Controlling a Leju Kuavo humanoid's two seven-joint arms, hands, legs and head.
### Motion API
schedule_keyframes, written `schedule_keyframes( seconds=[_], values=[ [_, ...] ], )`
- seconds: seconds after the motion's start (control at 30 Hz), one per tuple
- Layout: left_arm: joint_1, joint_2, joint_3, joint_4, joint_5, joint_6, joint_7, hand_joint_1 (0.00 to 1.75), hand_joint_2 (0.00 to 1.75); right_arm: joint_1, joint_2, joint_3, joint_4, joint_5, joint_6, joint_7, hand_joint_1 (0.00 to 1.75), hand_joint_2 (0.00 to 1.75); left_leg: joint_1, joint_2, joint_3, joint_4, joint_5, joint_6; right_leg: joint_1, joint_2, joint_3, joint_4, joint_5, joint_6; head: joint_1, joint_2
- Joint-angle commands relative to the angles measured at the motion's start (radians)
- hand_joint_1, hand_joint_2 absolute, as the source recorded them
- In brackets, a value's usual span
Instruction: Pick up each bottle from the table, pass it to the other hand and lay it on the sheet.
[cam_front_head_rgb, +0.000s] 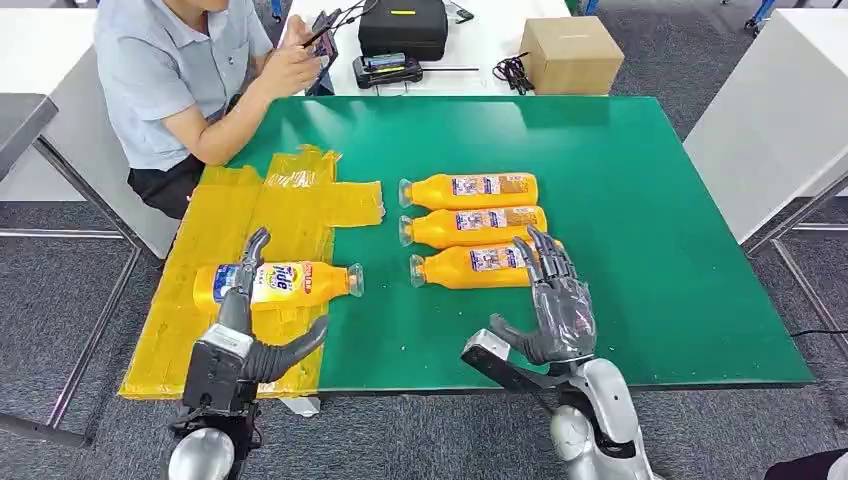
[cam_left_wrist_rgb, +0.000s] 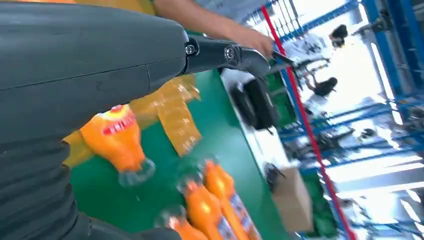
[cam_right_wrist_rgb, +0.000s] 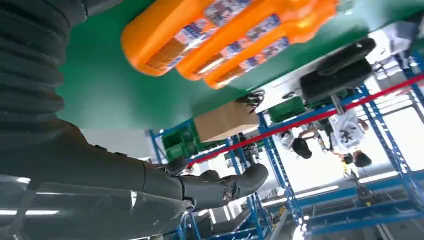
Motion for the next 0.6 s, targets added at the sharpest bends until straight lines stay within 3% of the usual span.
schedule_keyframes(
  seconds=[0.03,0.6],
  values=[
    [0.03,0.002,-0.057,-0.033,0.079,-0.053,0.005,0.0,1.75,-0.046,-0.043,-0.029,0.108,0.036,-0.017,0.018,0.0,1.75,0.001,0.001,0.004,0.0,-0.002,-0.002,0.001,0.0,0.004,-0.001,-0.001,-0.002,0.0,0.0],
    [0.006,0.002,-0.09,0.032,0.079,-0.067,0.008,0.0,1.75,-0.065,-0.058,-0.007,0.201,0.11,-0.021,0.062,0.0,1.75,0.001,0.0,0.003,-0.001,-0.001,-0.001,0.001,0.0,0.003,-0.001,0.0,-0.001,0.0,0.0]
  ],
)
